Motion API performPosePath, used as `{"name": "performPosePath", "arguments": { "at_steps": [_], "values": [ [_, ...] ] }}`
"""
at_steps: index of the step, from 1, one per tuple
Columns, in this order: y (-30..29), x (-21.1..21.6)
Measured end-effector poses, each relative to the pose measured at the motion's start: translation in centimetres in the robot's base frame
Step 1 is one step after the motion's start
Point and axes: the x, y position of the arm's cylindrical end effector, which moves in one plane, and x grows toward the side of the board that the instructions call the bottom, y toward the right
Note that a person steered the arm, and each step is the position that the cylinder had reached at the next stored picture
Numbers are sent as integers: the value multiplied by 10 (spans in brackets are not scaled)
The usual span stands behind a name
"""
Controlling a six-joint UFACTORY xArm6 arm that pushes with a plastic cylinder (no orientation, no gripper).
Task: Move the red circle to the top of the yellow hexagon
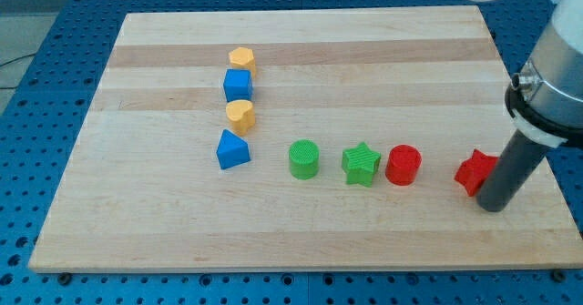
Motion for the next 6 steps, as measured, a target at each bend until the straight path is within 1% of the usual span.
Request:
{"name": "performPosePath", "arguments": {
  "at_steps": [1, 2, 3, 4, 5, 6],
  "values": [
    [-6, 0],
    [-21, 14],
    [-44, 13],
    [-52, -12],
    [-56, -2],
    [-83, -6]
  ]
}}
